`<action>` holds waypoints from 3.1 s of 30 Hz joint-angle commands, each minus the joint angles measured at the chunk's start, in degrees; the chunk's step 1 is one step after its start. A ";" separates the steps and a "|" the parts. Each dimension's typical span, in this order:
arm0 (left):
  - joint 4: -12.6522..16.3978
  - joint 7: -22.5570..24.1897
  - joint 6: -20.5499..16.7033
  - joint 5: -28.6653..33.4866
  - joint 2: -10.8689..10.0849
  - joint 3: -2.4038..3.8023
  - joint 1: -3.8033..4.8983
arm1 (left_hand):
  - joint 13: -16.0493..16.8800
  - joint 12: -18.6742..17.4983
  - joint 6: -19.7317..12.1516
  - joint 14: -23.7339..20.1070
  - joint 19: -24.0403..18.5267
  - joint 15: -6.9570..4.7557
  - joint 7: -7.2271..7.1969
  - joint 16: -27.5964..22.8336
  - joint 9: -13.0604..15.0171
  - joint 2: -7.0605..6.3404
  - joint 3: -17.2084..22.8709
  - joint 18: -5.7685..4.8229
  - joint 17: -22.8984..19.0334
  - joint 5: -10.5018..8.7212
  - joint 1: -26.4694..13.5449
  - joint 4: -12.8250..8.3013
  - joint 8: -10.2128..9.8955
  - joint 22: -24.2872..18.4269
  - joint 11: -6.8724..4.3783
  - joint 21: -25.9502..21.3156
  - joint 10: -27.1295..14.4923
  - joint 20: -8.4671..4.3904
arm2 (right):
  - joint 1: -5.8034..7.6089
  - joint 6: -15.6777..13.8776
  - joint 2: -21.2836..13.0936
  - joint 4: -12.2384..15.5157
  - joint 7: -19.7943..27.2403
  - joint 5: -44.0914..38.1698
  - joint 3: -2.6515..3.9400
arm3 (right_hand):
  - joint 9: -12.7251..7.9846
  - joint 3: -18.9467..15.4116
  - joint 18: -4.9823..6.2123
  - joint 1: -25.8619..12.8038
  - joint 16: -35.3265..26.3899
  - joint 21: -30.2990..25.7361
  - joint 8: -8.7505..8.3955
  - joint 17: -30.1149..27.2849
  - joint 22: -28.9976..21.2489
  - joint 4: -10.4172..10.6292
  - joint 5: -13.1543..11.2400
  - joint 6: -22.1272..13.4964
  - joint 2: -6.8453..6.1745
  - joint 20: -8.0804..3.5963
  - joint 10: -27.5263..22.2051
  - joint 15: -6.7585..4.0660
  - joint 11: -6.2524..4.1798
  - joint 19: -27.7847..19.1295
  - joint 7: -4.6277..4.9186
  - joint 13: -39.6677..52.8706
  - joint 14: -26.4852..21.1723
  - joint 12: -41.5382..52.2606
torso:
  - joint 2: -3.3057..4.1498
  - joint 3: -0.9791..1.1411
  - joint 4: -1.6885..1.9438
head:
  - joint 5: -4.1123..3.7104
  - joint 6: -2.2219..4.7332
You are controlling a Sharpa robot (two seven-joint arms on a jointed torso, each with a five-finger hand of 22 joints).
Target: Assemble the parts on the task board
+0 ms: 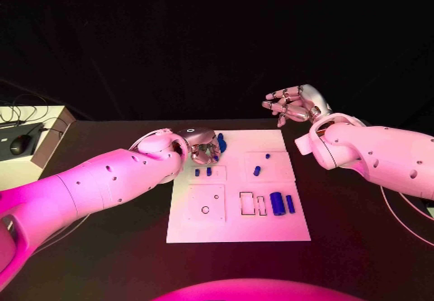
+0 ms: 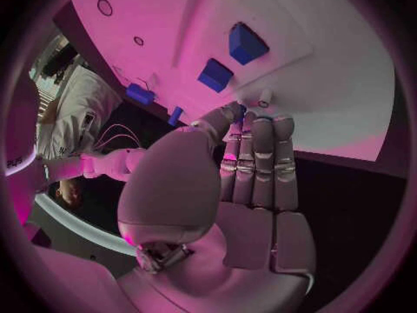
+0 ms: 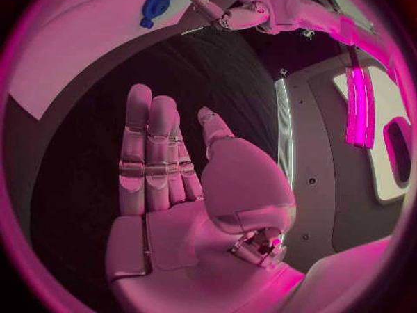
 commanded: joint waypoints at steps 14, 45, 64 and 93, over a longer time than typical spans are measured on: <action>5.94 -0.22 -0.19 5.97 -5.86 3.25 0.03 | 0.05 -0.37 -0.15 0.39 0.01 0.15 0.42 -0.39 0.03 -0.30 -0.20 1.33 0.20 -0.26 -0.23 0.23 -0.08 0.63 0.31 0.29 -0.29 0.69 | 0.02 -0.83 -0.04 -0.35 0.85 -0.13 0.06 | -0.04 -0.19 -0.17 0.28 -0.24 0.46 0.09 0.13 -0.10 -0.37 1.28 0.07 0.30 -0.27 -0.26 0.09 -0.17 0.53 0.20 -0.10 0.66 0.34 | -0.20 -0.08 0.50 | 0.03 0.16; 4.25 -0.16 -0.80 2.88 -6.09 2.65 -1.95 | 0.06 -0.35 -0.58 0.35 0.01 0.32 0.80 -0.57 0.02 -0.68 0.05 1.49 0.31 -0.30 0.14 0.44 -0.08 0.57 0.55 0.24 -0.71 0.80 | -0.01 -0.79 0.13 -0.41 0.82 -0.12 0.06 | -0.04 -0.19 -0.17 0.28 -0.24 0.46 0.09 0.13 -0.10 -0.37 1.28 0.07 0.30 -0.27 -0.26 0.09 -0.17 0.53 0.20 -0.10 0.66 0.34 | -0.08 -0.04 0.35 | 0.22 -0.10; 4.15 -0.39 -0.40 2.32 -5.85 2.48 -2.08 | 0.06 -0.36 -0.66 0.29 0.00 0.35 0.88 -0.63 0.01 -0.73 0.14 1.51 0.38 -0.32 0.20 0.52 -0.10 0.56 0.60 0.22 -0.74 0.81 | -0.01 -0.80 0.13 -0.34 0.79 -0.12 0.06 | -0.09 -0.54 -0.17 0.35 -0.36 0.67 0.09 0.21 -0.22 -0.59 1.41 0.12 0.50 -0.28 -0.22 0.07 -0.19 0.47 0.18 -0.16 0.74 0.35 | -0.18 -0.03 0.39 | 0.18 -0.41; 3.89 -0.75 0.52 1.81 -5.34 1.99 -2.07 | 0.07 -0.34 -0.70 0.11 -0.11 0.36 0.84 -0.63 0.02 -0.79 0.03 1.43 0.44 -0.44 0.28 0.53 -0.08 0.52 0.60 0.10 -0.77 0.78 | 0.00 -0.88 0.02 -0.21 0.77 -0.13 0.06 | -0.11 -0.68 -0.18 0.34 -0.48 0.83 0.09 0.23 -0.38 -0.65 1.39 0.16 0.55 -0.30 -0.16 0.06 -0.21 0.45 0.17 -0.21 0.81 0.33 | -0.18 -0.07 0.40 | -0.03 -0.75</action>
